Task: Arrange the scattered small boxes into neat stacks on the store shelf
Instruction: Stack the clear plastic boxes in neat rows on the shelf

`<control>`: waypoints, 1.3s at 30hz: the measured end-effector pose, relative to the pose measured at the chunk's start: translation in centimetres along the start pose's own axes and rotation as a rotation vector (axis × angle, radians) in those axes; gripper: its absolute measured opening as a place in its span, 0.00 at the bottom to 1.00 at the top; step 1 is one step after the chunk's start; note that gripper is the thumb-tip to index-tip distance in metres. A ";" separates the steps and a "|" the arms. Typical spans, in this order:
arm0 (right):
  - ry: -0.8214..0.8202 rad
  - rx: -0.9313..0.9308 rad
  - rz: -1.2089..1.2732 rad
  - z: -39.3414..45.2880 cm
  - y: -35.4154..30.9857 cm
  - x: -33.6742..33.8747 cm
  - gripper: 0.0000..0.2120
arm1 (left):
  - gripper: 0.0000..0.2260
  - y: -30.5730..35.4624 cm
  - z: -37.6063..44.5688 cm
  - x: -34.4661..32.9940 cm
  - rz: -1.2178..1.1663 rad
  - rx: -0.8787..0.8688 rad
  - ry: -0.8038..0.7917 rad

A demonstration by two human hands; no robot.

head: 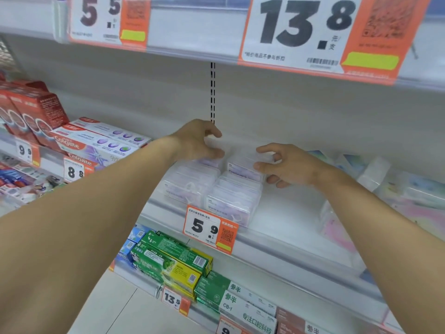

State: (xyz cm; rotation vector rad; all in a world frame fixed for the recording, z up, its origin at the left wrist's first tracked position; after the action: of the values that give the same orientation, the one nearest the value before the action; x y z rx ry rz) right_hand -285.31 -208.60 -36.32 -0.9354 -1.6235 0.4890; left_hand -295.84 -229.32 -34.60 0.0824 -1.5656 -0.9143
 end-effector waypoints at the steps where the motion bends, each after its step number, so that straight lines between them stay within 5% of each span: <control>1: -0.006 -0.004 0.024 -0.2 -0.1 -0.1 0.26 | 0.27 -0.2 -0.3 0.2 0.013 0.036 0.008; 5: -0.030 -0.017 0.126 -0.8 -0.1 -0.5 0.30 | 0.33 -1.2 -1.4 0.3 0.067 0.223 -0.078; 13: -0.014 0.016 0.115 -2.4 -0.1 -1.5 0.29 | 0.26 -1.9 -3.1 0.2 -0.077 0.196 -0.041; 19: 0.219 -0.022 0.292 -3.0 1.4 -3.6 0.39 | 0.28 -3.5 -4.0 -0.4 -0.202 0.277 0.041; 26: 0.416 0.046 0.534 -3.0 2.0 -8.4 0.27 | 0.27 -3.1 -4.4 -0.8 -0.195 0.250 0.052; 31: 0.458 0.073 0.402 -3.0 2.3 -7.8 0.18 | 0.26 -3.3 -4.4 -0.5 -0.166 0.247 0.025; 39: 0.437 0.027 0.309 -3.6 2.4 -6.8 0.23 | 0.25 -3.1 -4.5 -0.2 -0.123 0.242 0.012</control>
State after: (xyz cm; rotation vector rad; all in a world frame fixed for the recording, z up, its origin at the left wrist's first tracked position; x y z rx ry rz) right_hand -280.90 -213.04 -41.34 -1.1870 -1.0824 0.4746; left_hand -293.20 -233.55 -36.87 0.3585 -1.6683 -0.8134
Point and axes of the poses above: each hand's wrist, its own z-axis towards the middle knuckle, its own x-axis out of the back of the hand, y = z × x, the point moved 3 cm from there along z, towards the middle knuckle, and after that the axes turned 3 degrees about -x, right-handed, at the moved point
